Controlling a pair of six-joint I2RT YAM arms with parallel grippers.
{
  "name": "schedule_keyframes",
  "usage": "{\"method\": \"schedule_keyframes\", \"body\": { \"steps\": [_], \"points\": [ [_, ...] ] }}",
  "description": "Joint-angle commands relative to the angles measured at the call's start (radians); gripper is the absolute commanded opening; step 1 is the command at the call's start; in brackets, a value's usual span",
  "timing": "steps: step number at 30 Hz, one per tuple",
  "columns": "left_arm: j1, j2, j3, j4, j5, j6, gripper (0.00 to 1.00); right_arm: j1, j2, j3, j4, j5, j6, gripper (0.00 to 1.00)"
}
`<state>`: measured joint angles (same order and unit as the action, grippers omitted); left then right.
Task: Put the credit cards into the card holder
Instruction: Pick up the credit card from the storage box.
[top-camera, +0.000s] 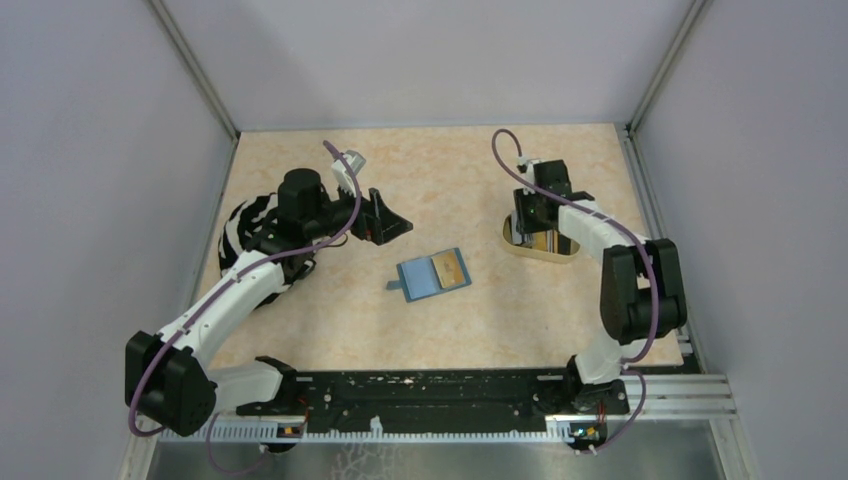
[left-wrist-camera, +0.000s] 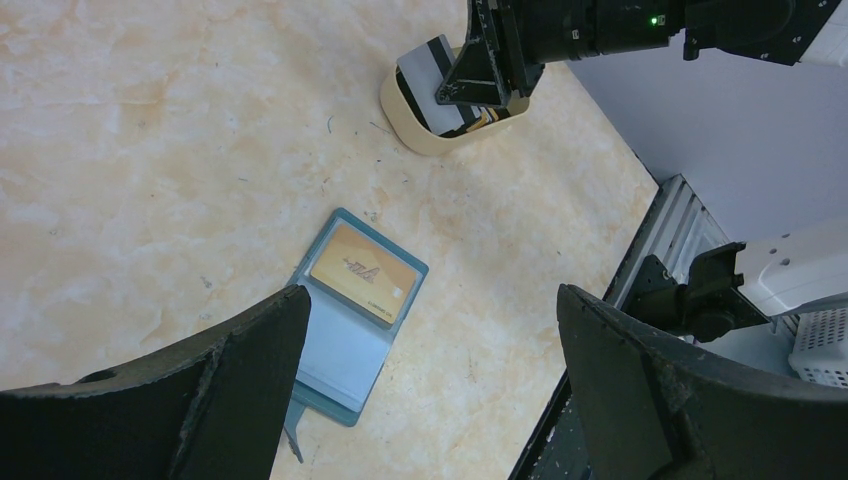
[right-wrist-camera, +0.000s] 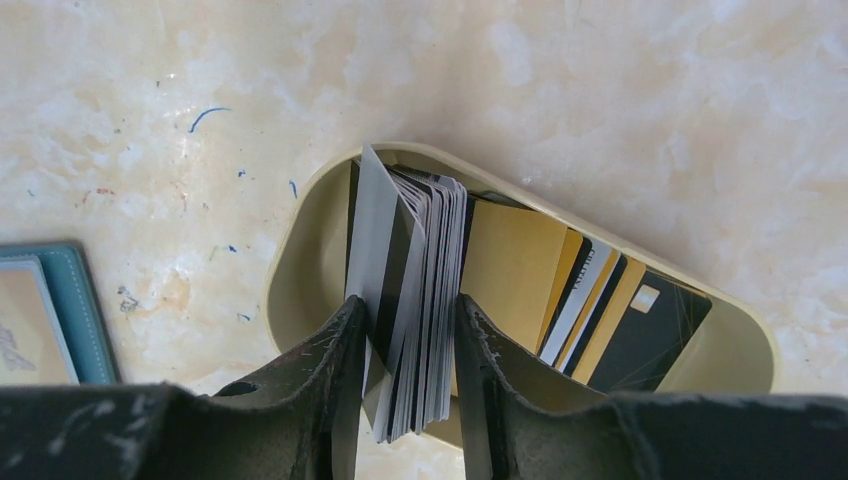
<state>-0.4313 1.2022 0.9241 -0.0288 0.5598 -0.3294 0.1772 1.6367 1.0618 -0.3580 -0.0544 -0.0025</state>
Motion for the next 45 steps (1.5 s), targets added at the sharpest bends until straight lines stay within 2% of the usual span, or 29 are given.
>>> {"method": "schedule_keyframes", "body": {
  "steps": [1, 7, 12, 21, 28, 35, 45],
  "points": [
    [0.003, -0.01, -0.009, 0.021, -0.002, -0.002, 0.99, 0.023, 0.041, 0.029, -0.026, 0.101, -0.057, 0.22],
    [0.003, -0.01, -0.01, 0.021, -0.002, -0.003, 0.99, 0.062, 0.057, 0.038, -0.04, 0.122, -0.082, 0.31],
    [0.003, -0.01, -0.01, 0.021, -0.005, 0.001, 0.99, 0.097, 0.071, 0.047, -0.054, 0.141, -0.096, 0.33],
    [0.003, -0.01, -0.01, 0.021, -0.01, 0.004, 0.99, 0.07, 0.08, 0.079, -0.105, 0.06, -0.086, 0.42],
    [0.003, -0.01, -0.01, 0.021, -0.007, 0.003, 0.99, -0.021, 0.08, 0.083, -0.126, -0.168, -0.058, 0.43],
    [0.003, -0.019, -0.01, 0.021, -0.007, 0.004, 0.99, -0.084, 0.072, 0.082, -0.132, -0.305, -0.041, 0.49],
    [0.004, -0.02, -0.01, 0.021, -0.008, 0.004, 0.99, -0.172, 0.083, 0.074, -0.137, -0.524, -0.006, 0.49]
  ]
}}
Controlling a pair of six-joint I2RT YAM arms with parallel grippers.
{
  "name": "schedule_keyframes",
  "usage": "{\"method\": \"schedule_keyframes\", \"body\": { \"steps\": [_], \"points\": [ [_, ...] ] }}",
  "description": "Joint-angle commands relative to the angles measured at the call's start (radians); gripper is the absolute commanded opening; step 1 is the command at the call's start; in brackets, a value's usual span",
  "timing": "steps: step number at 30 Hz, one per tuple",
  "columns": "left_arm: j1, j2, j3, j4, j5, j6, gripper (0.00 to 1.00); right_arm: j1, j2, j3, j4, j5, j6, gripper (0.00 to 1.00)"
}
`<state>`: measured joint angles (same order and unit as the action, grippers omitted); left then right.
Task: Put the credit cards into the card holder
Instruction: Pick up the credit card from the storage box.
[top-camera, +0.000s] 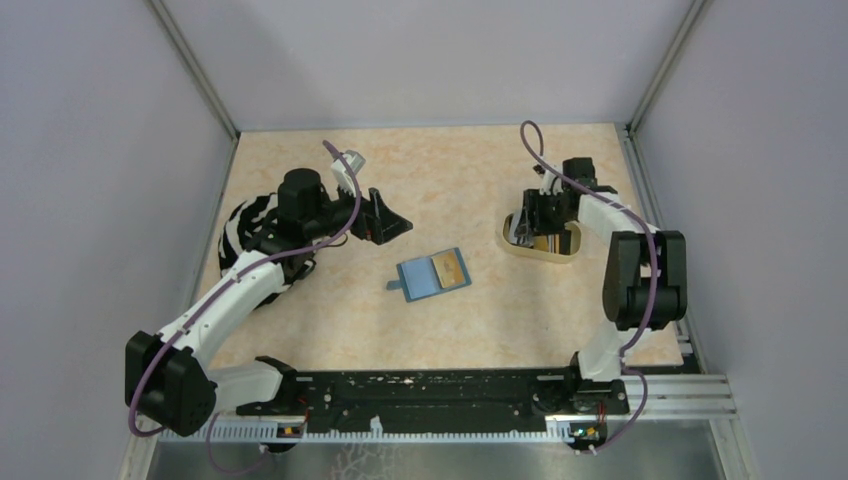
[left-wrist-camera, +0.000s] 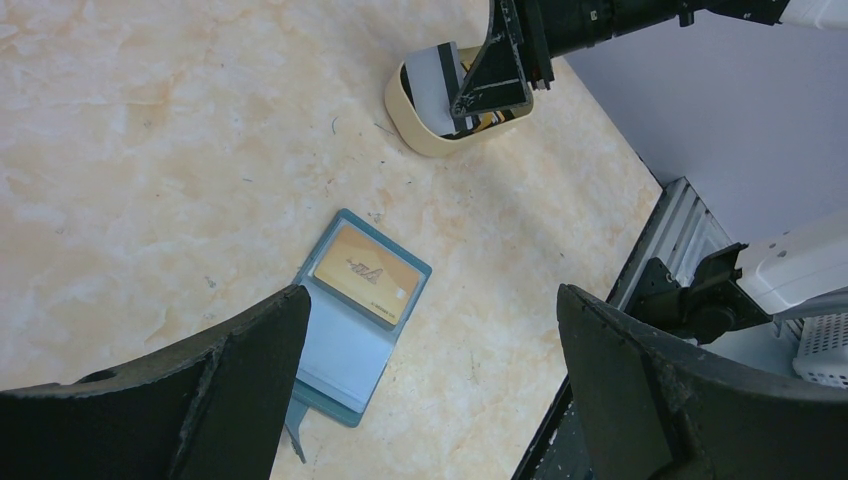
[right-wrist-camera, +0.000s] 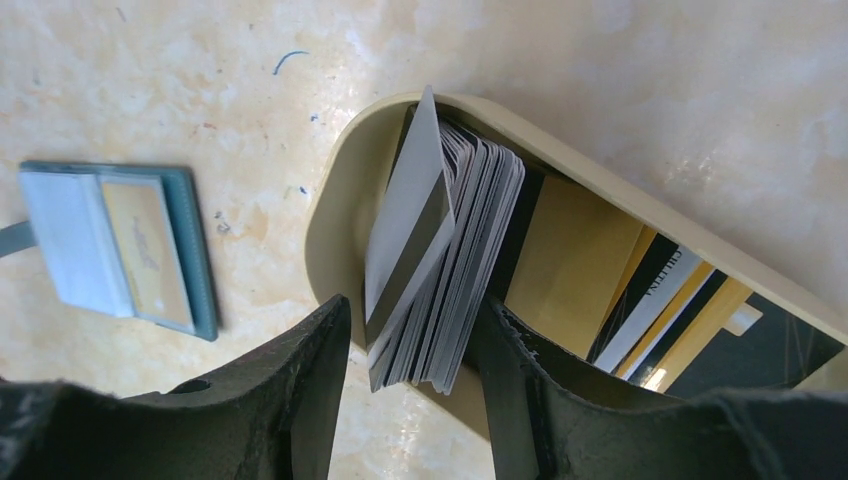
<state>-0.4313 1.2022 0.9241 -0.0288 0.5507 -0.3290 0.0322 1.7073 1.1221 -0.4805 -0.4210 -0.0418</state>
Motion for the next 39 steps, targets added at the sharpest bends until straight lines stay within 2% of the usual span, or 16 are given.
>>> {"method": "schedule_keyframes", "body": {
  "steps": [1, 6, 8, 11, 15, 24, 39],
  "points": [
    [0.002, -0.019, -0.01, 0.021, 0.001, 0.003, 0.99, -0.05, 0.016, 0.013, -0.014, -0.178, 0.035, 0.49],
    [0.003, -0.019, -0.01, 0.021, 0.003, 0.004, 0.99, -0.097, 0.051, 0.001, 0.006, -0.264, 0.092, 0.5],
    [0.003, -0.019, -0.01, 0.021, 0.002, 0.004, 0.99, -0.103, 0.061, -0.007, 0.018, -0.263, 0.108, 0.56],
    [0.003, -0.018, -0.009, 0.021, 0.001, 0.004, 0.99, -0.116, 0.08, -0.012, 0.035, -0.316, 0.131, 0.59],
    [0.002, -0.021, -0.01, 0.021, -0.001, 0.005, 0.99, -0.135, 0.096, -0.031, 0.071, -0.402, 0.168, 0.6],
    [0.003, -0.02, -0.01, 0.021, 0.001, 0.005, 0.99, -0.19, 0.064, -0.055, 0.117, -0.468, 0.209, 0.48],
    [0.003, -0.021, -0.011, 0.021, 0.001, 0.004, 0.99, -0.209, 0.047, -0.08, 0.164, -0.515, 0.246, 0.41]
  ]
}}
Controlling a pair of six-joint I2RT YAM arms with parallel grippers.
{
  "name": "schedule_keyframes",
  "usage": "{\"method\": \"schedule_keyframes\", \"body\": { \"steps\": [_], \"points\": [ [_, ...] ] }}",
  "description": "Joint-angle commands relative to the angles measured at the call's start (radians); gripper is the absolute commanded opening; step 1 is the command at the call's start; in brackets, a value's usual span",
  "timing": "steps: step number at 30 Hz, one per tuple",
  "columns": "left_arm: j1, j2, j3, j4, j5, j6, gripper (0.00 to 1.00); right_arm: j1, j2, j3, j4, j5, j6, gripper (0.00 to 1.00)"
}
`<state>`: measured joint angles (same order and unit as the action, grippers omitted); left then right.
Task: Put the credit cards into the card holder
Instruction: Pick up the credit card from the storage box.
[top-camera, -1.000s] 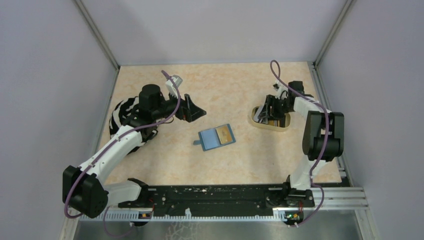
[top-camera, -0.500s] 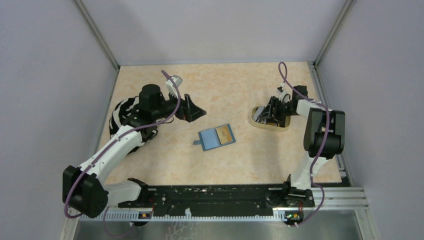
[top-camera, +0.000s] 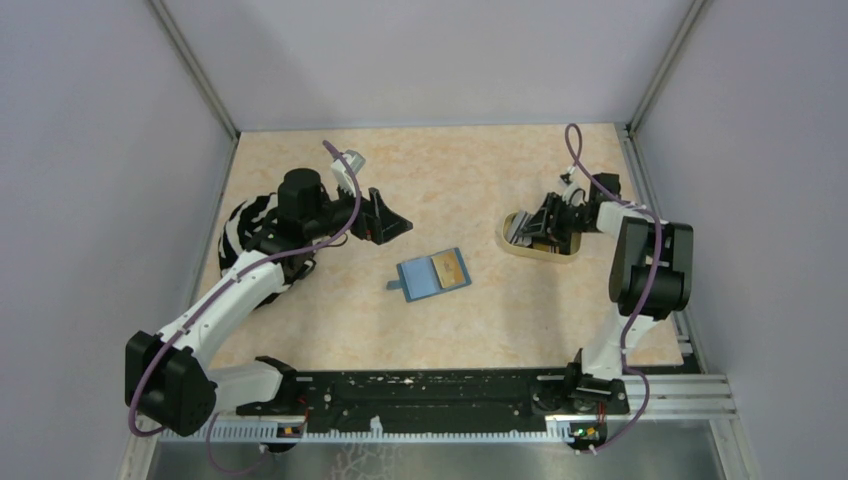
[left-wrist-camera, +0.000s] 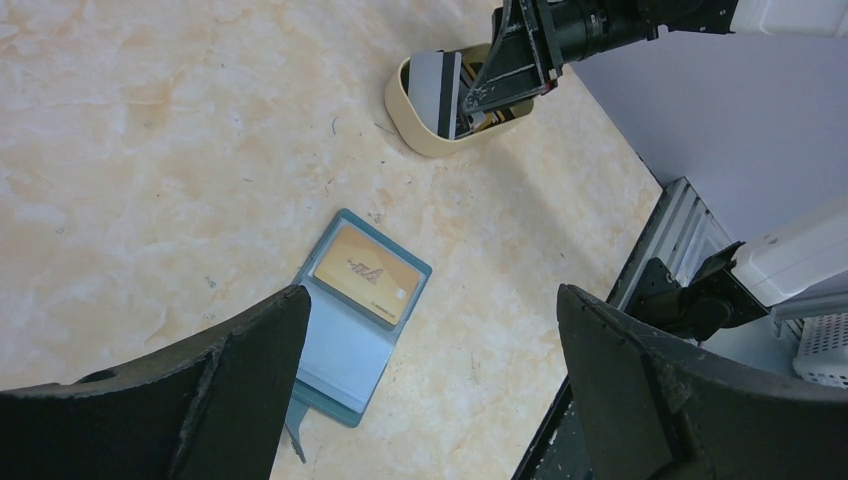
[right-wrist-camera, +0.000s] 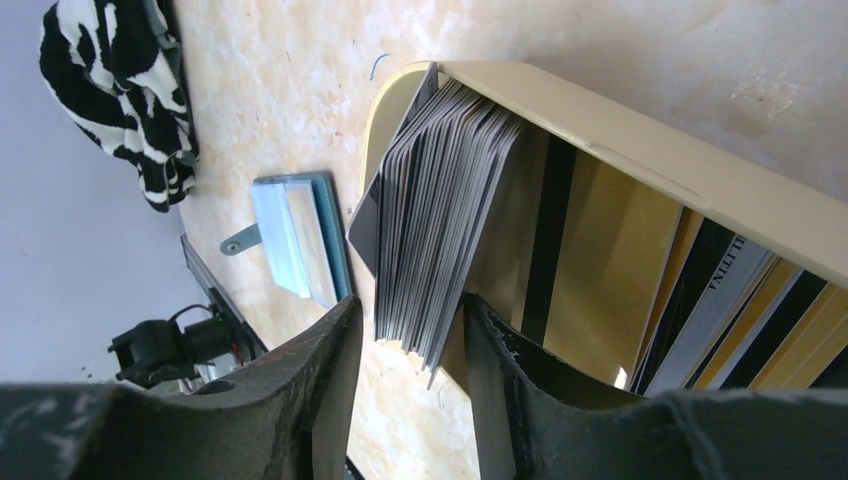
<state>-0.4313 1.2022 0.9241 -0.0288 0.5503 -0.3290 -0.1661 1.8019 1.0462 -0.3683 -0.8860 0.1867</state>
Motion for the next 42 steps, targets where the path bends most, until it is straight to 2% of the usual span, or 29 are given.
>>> {"method": "schedule_keyframes", "body": {
  "steps": [1, 13, 21, 32, 42],
  "points": [
    [0.003, -0.021, -0.011, 0.021, 0.001, 0.004, 0.99, -0.01, -0.049, -0.004, 0.049, -0.037, 0.016, 0.4],
    [0.002, -0.022, -0.011, 0.021, 0.001, 0.004, 0.99, -0.059, -0.073, -0.003, 0.039, -0.017, 0.02, 0.36],
    [0.003, -0.026, -0.011, 0.021, 0.001, 0.004, 0.99, -0.073, -0.069, -0.001, 0.029, 0.003, 0.017, 0.29],
    [0.004, -0.026, -0.011, 0.021, 0.003, 0.004, 0.99, -0.076, -0.078, 0.023, -0.028, 0.132, -0.029, 0.01],
    [0.002, -0.026, -0.011, 0.021, 0.003, 0.004, 0.99, -0.086, -0.147, 0.057, -0.094, 0.262, -0.102, 0.0]
  ]
}}
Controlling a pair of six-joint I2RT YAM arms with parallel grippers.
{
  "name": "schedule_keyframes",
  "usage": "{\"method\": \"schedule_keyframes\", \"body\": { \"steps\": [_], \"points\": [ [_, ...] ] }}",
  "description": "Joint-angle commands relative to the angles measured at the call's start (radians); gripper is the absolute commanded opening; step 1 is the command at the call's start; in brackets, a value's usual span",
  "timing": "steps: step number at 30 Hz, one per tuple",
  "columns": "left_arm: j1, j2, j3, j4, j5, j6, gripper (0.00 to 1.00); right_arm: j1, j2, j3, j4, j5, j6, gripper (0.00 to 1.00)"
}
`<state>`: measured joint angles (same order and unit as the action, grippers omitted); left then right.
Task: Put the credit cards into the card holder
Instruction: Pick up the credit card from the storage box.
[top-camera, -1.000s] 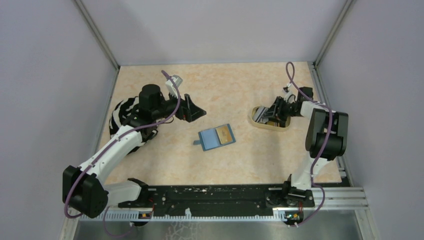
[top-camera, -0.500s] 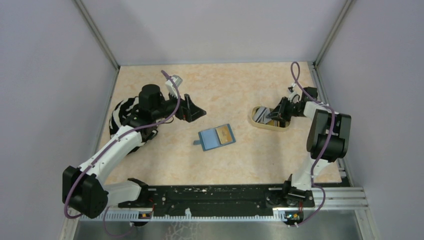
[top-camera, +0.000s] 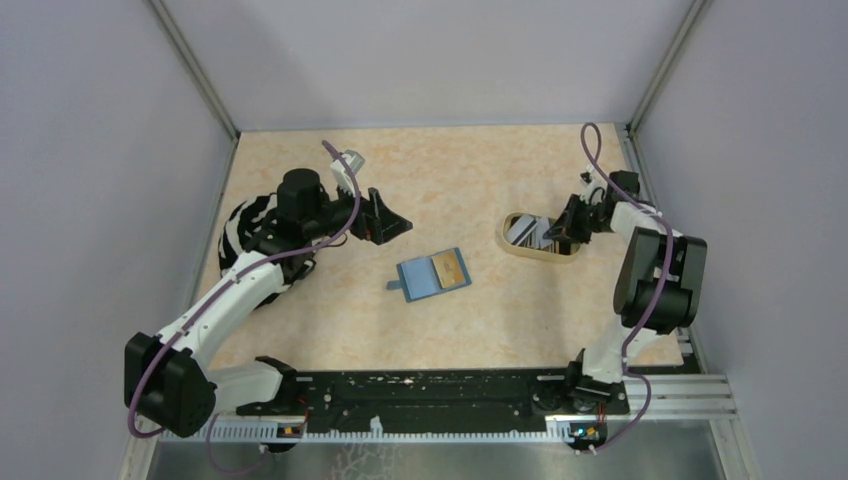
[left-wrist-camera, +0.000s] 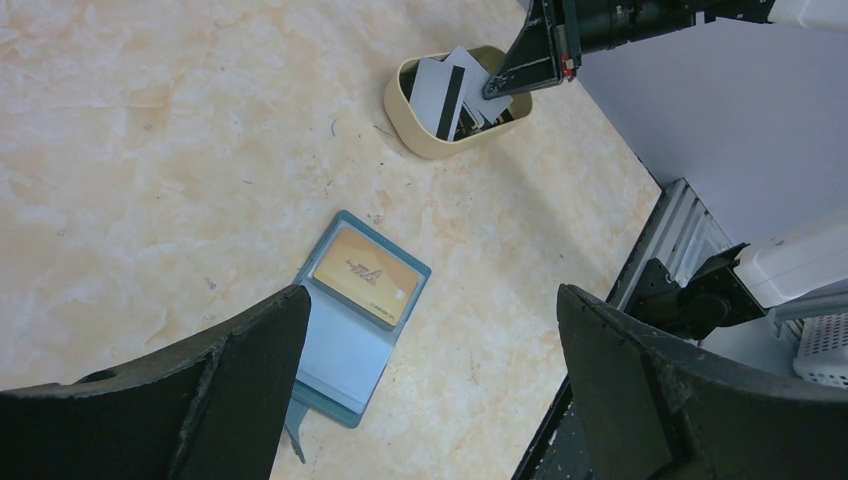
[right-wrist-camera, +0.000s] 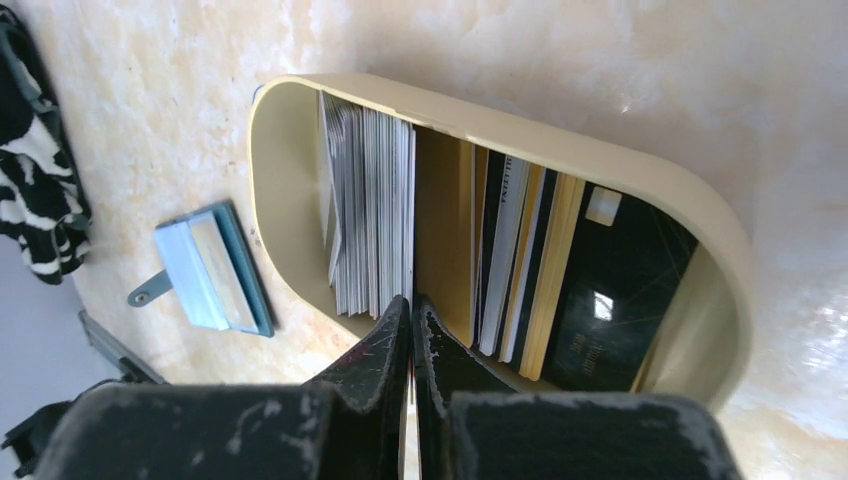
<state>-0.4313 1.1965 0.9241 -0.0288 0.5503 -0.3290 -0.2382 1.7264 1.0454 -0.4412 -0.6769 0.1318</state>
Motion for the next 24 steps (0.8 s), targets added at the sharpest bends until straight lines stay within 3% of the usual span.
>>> {"method": "schedule_keyframes", "body": {
  "steps": [1, 24],
  "points": [
    [0.003, -0.019, -0.012, 0.021, 0.003, 0.004, 0.99, -0.018, -0.076, 0.06, -0.024, 0.053, -0.051, 0.0],
    [0.003, -0.021, -0.013, 0.021, 0.004, 0.002, 0.99, -0.069, -0.107, 0.058, -0.033, 0.045, -0.09, 0.0]
  ]
}}
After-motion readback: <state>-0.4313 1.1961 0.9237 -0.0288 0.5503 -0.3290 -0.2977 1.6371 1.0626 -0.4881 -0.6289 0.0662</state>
